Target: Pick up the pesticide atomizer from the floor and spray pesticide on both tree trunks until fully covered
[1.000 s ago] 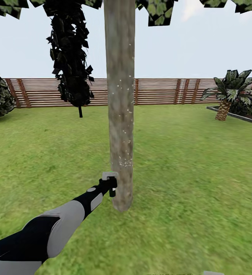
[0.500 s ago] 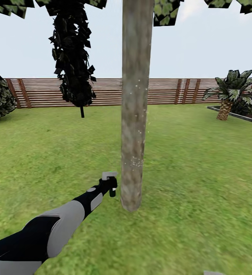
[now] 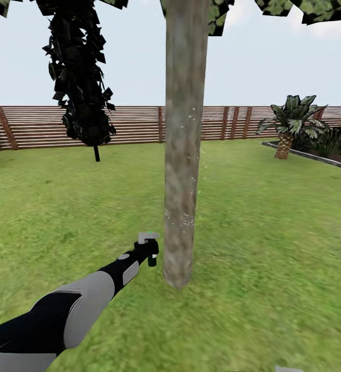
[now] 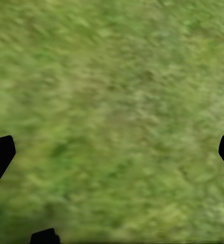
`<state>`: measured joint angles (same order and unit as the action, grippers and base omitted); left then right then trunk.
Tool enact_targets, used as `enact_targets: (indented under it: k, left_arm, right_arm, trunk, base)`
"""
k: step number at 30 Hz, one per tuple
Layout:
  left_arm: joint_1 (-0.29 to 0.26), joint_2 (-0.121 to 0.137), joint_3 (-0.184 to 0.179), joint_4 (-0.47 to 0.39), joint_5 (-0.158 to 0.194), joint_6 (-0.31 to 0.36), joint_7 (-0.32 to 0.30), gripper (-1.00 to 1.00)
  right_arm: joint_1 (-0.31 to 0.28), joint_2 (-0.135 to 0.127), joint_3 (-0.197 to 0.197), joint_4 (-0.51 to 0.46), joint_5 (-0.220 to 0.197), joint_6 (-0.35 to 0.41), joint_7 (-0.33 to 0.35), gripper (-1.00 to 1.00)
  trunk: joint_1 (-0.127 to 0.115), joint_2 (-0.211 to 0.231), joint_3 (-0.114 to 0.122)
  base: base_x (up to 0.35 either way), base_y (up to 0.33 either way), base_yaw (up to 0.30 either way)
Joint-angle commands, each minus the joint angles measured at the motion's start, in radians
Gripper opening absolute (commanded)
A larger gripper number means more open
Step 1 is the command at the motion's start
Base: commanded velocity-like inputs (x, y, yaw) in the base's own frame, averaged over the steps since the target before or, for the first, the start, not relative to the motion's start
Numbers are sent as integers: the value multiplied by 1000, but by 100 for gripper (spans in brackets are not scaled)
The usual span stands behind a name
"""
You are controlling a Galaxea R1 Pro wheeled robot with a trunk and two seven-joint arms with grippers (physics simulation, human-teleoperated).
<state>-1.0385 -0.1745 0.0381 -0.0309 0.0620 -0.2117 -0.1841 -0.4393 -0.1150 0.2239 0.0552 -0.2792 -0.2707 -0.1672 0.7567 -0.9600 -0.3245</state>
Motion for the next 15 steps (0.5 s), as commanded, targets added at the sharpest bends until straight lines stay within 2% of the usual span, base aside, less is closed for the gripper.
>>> enact_targets:
  k: [1,9,11,15]
  left_arm:
    - [0,0,0,0,0,0,0,-100]
    - [0,0,0,0,0,-1,0,-100]
    - [0,0,0,0,0,-4,0,-100]
    - [0,0,-10,-12,0,2,4,-100]
  right_arm:
    - [0,0,0,0,0,0,0,100]
    - [0,0,0,0,0,0,0,100]
    - [0,0,0,0,0,0,0,100]
    - [0,-1,-1,0,1,-1,0,100]
  trunk:
    - [0,0,0]
    - [0,0,0]
    - [0,0,0]
    - [0,0,0]
  base:
    - [98,350,-297]
    - [99,350,-293]
    - [66,233,-112]
    - [16,56,-27]
